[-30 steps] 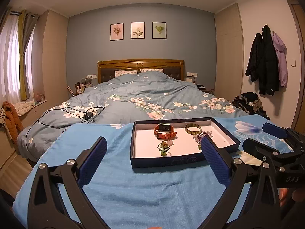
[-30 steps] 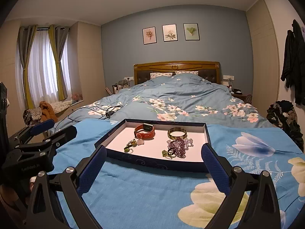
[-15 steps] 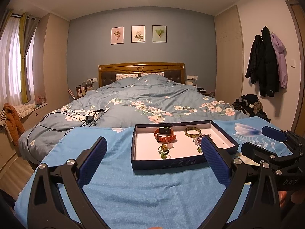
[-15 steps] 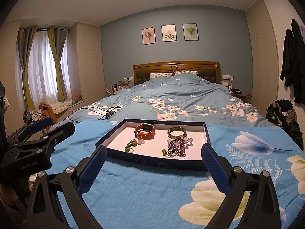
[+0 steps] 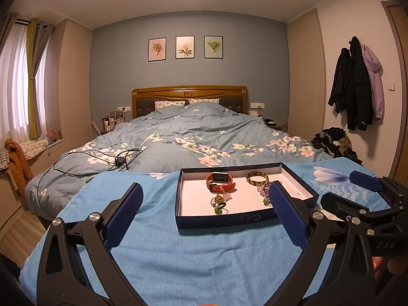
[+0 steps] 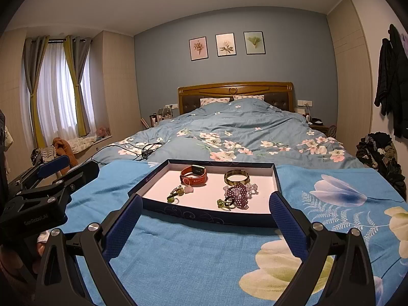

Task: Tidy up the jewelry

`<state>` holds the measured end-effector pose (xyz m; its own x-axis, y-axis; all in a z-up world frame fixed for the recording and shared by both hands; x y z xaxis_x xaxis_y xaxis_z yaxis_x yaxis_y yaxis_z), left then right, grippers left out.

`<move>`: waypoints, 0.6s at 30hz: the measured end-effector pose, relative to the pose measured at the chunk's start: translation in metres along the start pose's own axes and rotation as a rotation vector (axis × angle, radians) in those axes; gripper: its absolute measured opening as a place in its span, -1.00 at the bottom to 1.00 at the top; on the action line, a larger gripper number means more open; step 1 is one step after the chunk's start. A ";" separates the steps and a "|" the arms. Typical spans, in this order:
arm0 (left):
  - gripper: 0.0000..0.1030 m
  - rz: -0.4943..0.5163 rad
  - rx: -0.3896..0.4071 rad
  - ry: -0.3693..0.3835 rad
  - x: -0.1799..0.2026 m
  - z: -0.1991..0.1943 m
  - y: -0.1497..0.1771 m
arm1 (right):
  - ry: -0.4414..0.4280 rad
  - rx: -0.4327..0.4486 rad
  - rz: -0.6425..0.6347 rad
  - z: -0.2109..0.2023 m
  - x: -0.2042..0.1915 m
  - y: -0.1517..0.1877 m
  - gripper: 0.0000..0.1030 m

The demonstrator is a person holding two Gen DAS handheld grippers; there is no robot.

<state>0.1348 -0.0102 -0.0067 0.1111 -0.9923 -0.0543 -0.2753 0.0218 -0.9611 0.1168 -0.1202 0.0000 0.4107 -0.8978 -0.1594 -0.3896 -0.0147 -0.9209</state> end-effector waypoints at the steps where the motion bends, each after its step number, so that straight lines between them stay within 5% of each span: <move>1: 0.89 0.000 -0.001 0.001 0.000 0.000 0.000 | -0.001 -0.001 0.000 0.000 0.000 0.000 0.86; 18: 0.89 -0.002 -0.006 -0.002 -0.001 0.000 0.001 | 0.002 -0.005 0.005 -0.001 -0.002 0.003 0.86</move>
<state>0.1345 -0.0096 -0.0075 0.1139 -0.9921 -0.0529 -0.2808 0.0189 -0.9596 0.1143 -0.1189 -0.0025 0.4070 -0.8986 -0.1637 -0.3955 -0.0118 -0.9184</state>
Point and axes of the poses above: each gripper's, at about its wrist camera, not at the fingertips, and z roughly the way its jaws point, x to its right, y to its underside, the point moved 10 cm from there along z, roughly the way its jaws point, and after that the axes turned 9 degrees about -y, right-handed, at the moved point
